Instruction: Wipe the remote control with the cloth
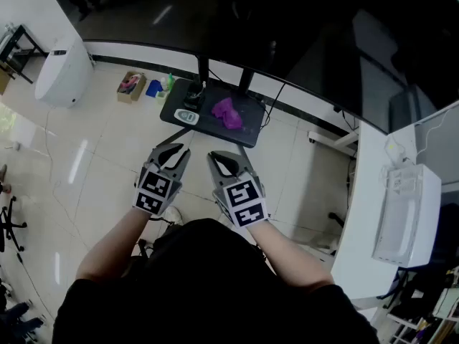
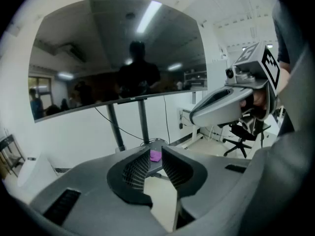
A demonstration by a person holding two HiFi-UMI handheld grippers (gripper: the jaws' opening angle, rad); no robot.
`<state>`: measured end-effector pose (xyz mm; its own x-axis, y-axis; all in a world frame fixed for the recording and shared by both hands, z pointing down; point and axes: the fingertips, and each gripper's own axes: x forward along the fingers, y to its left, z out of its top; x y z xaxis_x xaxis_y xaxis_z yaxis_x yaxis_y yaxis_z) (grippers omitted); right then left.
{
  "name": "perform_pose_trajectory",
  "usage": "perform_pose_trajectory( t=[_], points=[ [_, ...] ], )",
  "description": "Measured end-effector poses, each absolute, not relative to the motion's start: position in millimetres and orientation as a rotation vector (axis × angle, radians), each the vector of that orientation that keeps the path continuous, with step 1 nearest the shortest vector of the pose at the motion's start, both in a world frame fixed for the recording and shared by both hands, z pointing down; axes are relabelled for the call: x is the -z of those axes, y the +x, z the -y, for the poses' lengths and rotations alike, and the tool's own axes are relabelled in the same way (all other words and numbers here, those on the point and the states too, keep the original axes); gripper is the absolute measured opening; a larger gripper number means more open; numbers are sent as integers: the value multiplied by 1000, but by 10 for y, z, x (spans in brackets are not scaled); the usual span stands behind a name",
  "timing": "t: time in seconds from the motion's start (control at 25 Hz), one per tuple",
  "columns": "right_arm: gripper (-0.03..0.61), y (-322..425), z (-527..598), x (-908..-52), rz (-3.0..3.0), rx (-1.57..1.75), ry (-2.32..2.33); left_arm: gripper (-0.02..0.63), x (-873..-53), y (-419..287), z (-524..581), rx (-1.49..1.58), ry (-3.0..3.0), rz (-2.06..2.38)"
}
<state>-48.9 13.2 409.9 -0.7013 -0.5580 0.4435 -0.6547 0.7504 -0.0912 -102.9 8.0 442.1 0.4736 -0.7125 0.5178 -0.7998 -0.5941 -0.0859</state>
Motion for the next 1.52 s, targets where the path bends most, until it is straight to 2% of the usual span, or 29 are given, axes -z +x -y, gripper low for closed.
perform_pose_trajectory(
  t=[0.28, 0.52, 0.72, 1.12, 1.52],
  points=[
    [51, -508, 203, -4537, 2502, -415, 870, 161, -4955, -1213, 462, -1009, 2566, 1165],
    [51, -684, 630, -5151, 2406, -498, 915, 256, -5955, -1553, 1091, -1271, 2567, 911],
    [51, -798, 923, -5688, 2329, -579, 964, 310, -6809, -1829, 1624, -1561, 2602, 666],
    [51, -849, 1313, -6227, 2292, -592, 984, 383, -7735, -1869, 2028, -1613, 2567, 336],
    [51, -593, 1818, -6463, 2257, -509, 991, 383, -7871, -1815, 2024, -1608, 2579, 265]
  ],
)
